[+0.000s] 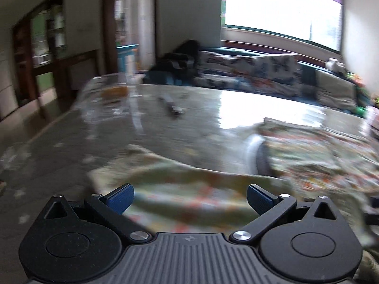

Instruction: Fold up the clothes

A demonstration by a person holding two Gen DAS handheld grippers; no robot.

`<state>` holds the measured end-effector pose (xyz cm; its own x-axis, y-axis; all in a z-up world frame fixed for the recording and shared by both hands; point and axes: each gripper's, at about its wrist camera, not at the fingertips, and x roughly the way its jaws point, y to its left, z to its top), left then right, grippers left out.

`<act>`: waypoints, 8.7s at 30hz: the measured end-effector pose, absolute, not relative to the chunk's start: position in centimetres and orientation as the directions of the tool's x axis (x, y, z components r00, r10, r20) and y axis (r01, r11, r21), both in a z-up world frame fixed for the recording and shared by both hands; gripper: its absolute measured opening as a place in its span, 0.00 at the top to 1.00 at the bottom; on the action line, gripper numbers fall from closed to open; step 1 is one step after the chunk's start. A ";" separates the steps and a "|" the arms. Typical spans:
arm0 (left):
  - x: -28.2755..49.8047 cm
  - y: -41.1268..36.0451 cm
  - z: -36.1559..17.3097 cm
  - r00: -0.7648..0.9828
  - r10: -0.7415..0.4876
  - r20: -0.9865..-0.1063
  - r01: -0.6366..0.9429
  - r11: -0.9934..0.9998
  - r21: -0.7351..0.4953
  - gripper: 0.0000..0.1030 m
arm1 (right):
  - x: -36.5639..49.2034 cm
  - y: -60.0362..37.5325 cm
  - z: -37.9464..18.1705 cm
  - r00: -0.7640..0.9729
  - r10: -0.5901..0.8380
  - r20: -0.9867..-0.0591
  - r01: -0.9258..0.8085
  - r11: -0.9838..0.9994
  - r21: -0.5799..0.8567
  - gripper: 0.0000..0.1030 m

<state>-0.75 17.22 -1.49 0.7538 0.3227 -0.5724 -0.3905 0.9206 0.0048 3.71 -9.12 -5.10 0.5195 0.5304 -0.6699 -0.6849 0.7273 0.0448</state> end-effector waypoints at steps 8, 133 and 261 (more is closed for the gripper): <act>-0.5 23.2 -2.2 0.672 0.452 -0.587 -0.581 0.813 -0.039 0.01 | 3.1 -10.0 -4.3 0.528 0.534 -0.661 -0.677 0.734 0.052 0.58; -1.7 3.2 -1.9 0.692 -0.333 -0.641 0.249 0.943 -0.222 0.56 | 0.0 -15.6 -4.0 0.569 0.479 -0.669 -0.614 0.789 0.043 0.69; -11.1 5.8 3.5 0.727 -0.431 -0.534 0.518 0.856 0.013 0.94 | -6.7 -17.5 3.5 0.485 0.672 -0.560 -0.770 0.632 0.091 0.91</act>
<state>-11.12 5.75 3.46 0.7271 -0.4315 -0.5339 0.5176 0.8555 0.0135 -6.67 -17.49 3.48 0.4846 0.6717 -0.5603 -0.7699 0.6316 0.0912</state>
